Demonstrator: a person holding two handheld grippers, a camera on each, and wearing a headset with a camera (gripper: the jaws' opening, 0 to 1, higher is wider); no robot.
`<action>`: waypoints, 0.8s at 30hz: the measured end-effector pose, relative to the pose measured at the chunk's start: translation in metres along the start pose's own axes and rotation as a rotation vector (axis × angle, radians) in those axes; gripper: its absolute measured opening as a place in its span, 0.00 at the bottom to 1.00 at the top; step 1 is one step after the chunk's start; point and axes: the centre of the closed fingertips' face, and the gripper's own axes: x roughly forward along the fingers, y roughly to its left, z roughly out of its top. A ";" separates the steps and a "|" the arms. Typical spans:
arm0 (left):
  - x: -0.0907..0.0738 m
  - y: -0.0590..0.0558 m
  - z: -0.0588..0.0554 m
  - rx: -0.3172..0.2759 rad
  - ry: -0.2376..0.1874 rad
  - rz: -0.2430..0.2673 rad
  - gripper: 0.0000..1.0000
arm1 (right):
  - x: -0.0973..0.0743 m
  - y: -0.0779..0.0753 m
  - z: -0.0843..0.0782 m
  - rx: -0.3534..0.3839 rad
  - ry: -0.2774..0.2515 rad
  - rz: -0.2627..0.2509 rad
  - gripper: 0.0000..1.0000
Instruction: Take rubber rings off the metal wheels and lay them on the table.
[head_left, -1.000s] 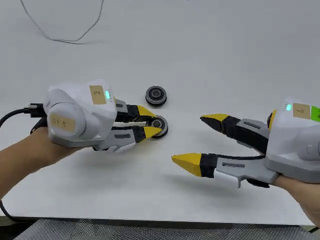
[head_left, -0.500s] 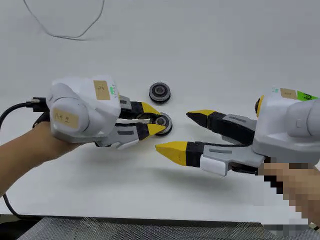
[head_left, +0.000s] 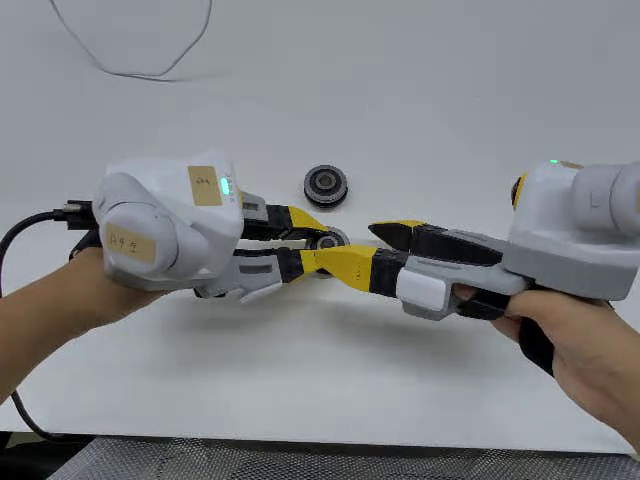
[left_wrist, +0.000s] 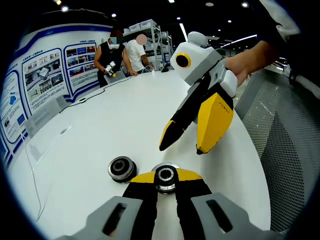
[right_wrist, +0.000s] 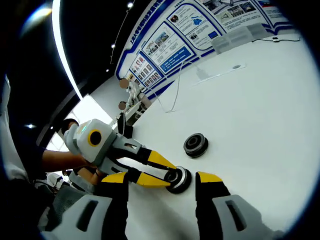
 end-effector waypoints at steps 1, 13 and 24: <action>0.000 0.000 0.000 0.001 -0.001 0.000 0.13 | 0.001 0.000 -0.002 0.004 0.008 0.000 0.55; 0.000 -0.001 0.000 0.002 -0.013 0.001 0.13 | 0.008 0.000 -0.004 0.139 0.006 0.001 0.52; -0.001 -0.003 0.001 0.005 -0.017 -0.003 0.13 | 0.011 0.001 -0.015 0.170 0.050 -0.001 0.52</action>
